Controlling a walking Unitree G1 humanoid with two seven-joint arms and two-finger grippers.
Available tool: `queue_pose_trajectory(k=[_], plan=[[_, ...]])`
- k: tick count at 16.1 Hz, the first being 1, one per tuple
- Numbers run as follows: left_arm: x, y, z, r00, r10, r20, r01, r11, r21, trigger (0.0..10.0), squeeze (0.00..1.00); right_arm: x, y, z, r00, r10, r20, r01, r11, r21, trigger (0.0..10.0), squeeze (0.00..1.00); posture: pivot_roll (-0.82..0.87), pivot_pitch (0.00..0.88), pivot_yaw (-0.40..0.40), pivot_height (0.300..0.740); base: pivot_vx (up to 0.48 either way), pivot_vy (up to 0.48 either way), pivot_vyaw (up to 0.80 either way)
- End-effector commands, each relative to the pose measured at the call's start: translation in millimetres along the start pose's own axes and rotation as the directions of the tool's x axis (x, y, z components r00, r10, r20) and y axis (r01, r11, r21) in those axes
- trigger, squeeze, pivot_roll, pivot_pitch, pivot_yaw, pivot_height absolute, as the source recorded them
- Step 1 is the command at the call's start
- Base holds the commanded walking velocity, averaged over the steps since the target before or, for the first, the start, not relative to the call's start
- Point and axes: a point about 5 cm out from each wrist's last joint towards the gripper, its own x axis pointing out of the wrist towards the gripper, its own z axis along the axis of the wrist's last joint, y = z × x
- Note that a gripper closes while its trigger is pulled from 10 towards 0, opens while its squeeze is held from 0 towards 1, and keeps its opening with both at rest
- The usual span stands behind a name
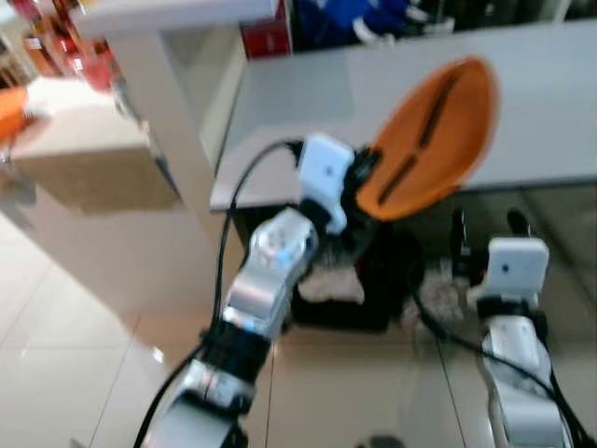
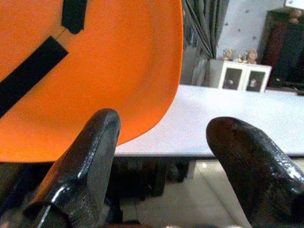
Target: Setting the table
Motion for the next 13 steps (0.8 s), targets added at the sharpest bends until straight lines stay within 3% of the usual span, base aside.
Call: queue_pose_trajectory(k=[1,8,11,13], plan=[[-1.5,15.5,14.1,0.998,0.041,0.055,-0.044,0.998,0.042,0.0,0.00,1.2,7.3,2.9,1.000,0.014,0.012,-0.014,1.000,0.023,10.0,0.00,-0.10,0.000,0.113,0.723,0.480,0.000,0.00],[2.2,12.4,7.6,1.000,0.016,0.021,-0.017,0.999,0.043,0.0,0.00,1.8,8.5,2.0,1.000,0.013,0.017,-0.013,1.000,0.016,10.0,0.00,-0.11,0.000,0.123,0.723,0.480,0.000,0.00],[1.3,13.2,5.1,1.000,0.017,0.013,-0.018,0.999,0.039,0.0,0.00,1.0,7.1,1.9,1.000,0.011,0.017,-0.011,1.000,0.013,10.0,0.00,-0.11,0.000,0.124,0.723,0.000,0.000,0.00],[1.3,12.0,5.2,1.000,0.019,0.019,-0.020,0.999,0.050,0.0,0.00,0.2,7.4,1.5,1.000,0.012,0.016,-0.012,1.000,0.012,10.0,0.00,-0.11,0.000,0.125,0.723,0.000,-0.343,0.00]])
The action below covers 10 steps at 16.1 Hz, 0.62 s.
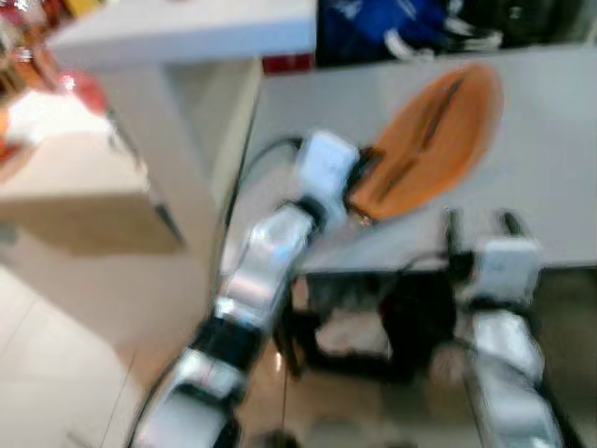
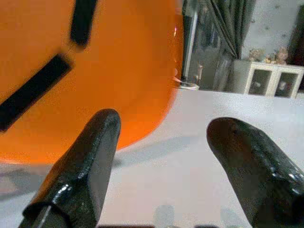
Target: Setting the table
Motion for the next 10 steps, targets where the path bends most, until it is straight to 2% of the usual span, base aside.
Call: queue_pose_trajectory(k=[1,10], plan=[[5.6,-5.8,14.6,0.997,-0.017,0.069,0.016,1.000,0.018,0.0,0.00,-0.7,-6.5,1.5,1.000,-0.016,0.008,0.017,1.000,-0.016,10.0,0.00,-0.11,0.000,0.125,0.723,0.000,-0.416,0.00],[5.2,-5.1,14.1,0.998,-0.014,0.066,0.012,1.000,0.024,0.0,0.00,-1.5,-5.7,1.4,1.000,-0.016,0.004,0.016,1.000,-0.016,10.0,0.00,-0.11,0.000,0.126,0.723,0.280,-0.386,0.00]])
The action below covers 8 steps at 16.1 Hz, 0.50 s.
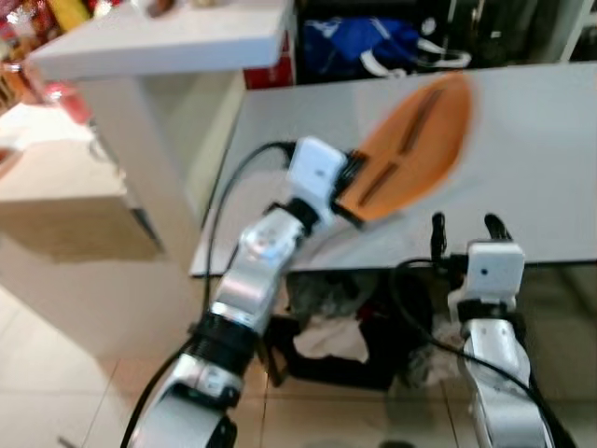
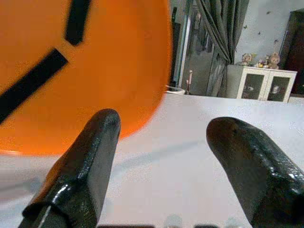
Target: Setting the table
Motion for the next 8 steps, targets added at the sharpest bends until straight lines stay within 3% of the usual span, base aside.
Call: queue_pose_trajectory(k=[1,6,8], plan=[[5.8,-5.5,11.9,0.999,-0.019,0.051,0.018,1.000,0.010,0.0,0.00,1.3,-5.3,3.5,1.000,-0.017,0.015,0.017,1.000,-0.011,10.0,0.00,-0.11,0.000,0.126,0.723,0.319,-0.356,0.00],[6.7,-5.5,9.1,0.999,-0.012,0.033,0.012,1.000,0.005,0.0,0.00,0.4,-5.6,3.1,1.000,-0.019,0.011,0.019,1.000,-0.012,10.0,0.00,-0.11,0.000,0.129,0.723,0.356,-0.317,0.00],[10.7,-8.0,12.2,0.999,-0.021,0.027,0.022,0.999,-0.038,0.0,0.00,0.4,-6.3,2.8,1.000,-0.019,0.009,0.019,1.000,-0.013,10.0,0.00,-0.12,0.000,0.127,0.723,0.216,0.000,0.00]])
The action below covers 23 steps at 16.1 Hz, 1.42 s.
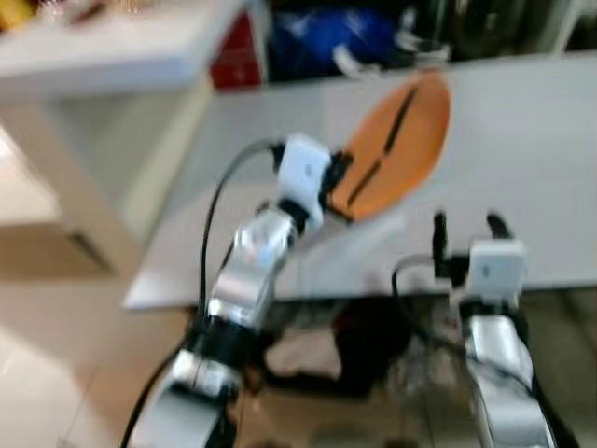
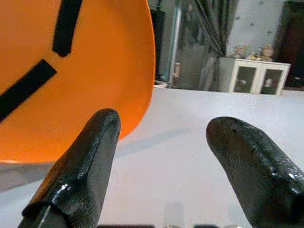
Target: Setting the table
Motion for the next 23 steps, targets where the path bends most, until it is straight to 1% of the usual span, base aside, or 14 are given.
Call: queue_pose_trajectory(k=[1,3,4,5,6,7,8,9,10,11,13,14,15,23], plan=[[11.8,-11.5,20,0.997,-0.050,0.057,0.053,0.997,-0.053,0.0,0.00,0.4,-4.4,1,1.000,-0.011,0.002,0.011,1.000,-0.010,10.0,0.00,-0.12,0.000,0.125,0.723,0.000,0.000,0.00],[23.1,-13.0,28,0.999,-0.047,0.027,0.053,0.962,-0.266,0.0,0.00,0.6,-4.5,0,1.000,-0.007,0.001,0.007,1.000,-0.012,10.0,0.00,-0.12,0.000,0.122,0.723,0.000,0.000,0.00],[29.3,-12.6,31,0.999,-0.050,-0.003,0.045,0.914,-0.403,0.0,0.00,0.7,-4.4,0,1.000,-0.005,0.000,0.005,1.000,-0.013,10.0,0.00,-0.12,0.000,0.121,0.723,0.000,0.000,0.00],[33.2,-10.7,27,0.997,-0.049,-0.051,0.017,0.868,-0.496,0.0,0.00,1.0,-4.2,0,1.000,-0.004,0.001,0.004,1.000,-0.014,10.0,0.00,-0.12,0.000,0.123,0.723,0.000,0.000,0.00],[34.7,-8.6,13,0.989,-0.042,-0.144,-0.045,0.833,-0.552,0.0,0.00,1.3,-3.9,1,1.000,-0.002,0.003,0.002,1.000,-0.015,10.0,0.00,-0.12,0.000,0.125,0.723,0.000,0.000,0.00],[33.3,-7.0,2,0.978,-0.035,-0.207,-0.095,0.805,-0.585,0.0,0.00,1.0,-4.1,1,1.000,-0.002,0.003,0.002,1.000,-0.016,10.0,0.00,-0.12,0.000,0.125,0.723,0.000,0.000,0.00],[32.7,-6.6,-1,0.974,-0.034,-0.224,-0.109,0.796,-0.595,0.0,0.00,0.8,-4.3,1,1.000,-0.002,0.003,0.002,1.000,-0.017,10.0,0.00,-0.12,0.000,0.125,0.723,0.000,0.000,0.00],[30.8,-3.2,-10,0.955,-0.032,-0.293,-0.166,0.763,-0.625,0.0,0.00,0.4,-4.4,1,1.000,-0.003,0.001,0.003,1.000,-0.017,10.0,0.00,-0.12,0.000,0.124,0.723,0.000,0.000,0.00],[29.9,-2.2,-14,0.947,-0.028,-0.320,-0.192,0.751,-0.632,0.0,0.00,0.3,-4.4,1,1.000,-0.003,0.001,0.003,1.000,-0.017,10.0,0.00,-0.12,0.000,0.123,0.723,0.000,0.000,0.00],[28.7,-1.7,-20,0.934,-0.029,-0.356,-0.225,0.727,-0.648,0.0,0.00,0.2,-3.9,1,1.000,-0.001,0.000,0.001,1.000,-0.017,10.0,0.00,-0.12,0.000,0.123,0.723,0.000,0.000,0.00],[27.6,-0.5,-24,0.924,-0.023,-0.382,-0.252,0.713,-0.654,0.0,0.00,0.0,-3.7,1,1.000,0.001,-0.001,-0.001,1.000,-0.017,10.0,0.00,-0.12,0.000,0.121,0.723,0.000,0.000,0.00],[26.2,2.3,-29,0.914,-0.002,-0.407,-0.293,0.692,-0.660,0.0,0.00,-0.6,-3.5,1,1.000,0.005,-0.003,-0.005,1.000,-0.017,10.0,0.00,-0.12,0.000,0.119,0.723,0.000,0.000,0.00],[25.5,4.9,-32,0.908,0.016,-0.418,-0.316,0.681,-0.661,0.0,0.00,-1.2,-3.2,1,1.000,0.008,-0.004,-0.008,1.000,-0.018,10.0,0.00,-0.12,0.000,0.119,0.723,0.000,0.000,0.00],[25.0,10.2,-37,0.895,0.061,-0.442,-0.362,0.677,-0.641,0.0,0.00,-3.8,-3.6,1,1.000,0.009,-0.011,-0.009,1.000,-0.020,10.0,0.00,-0.13,0.000,0.120,0.723,0.000,0.000,0.00]])
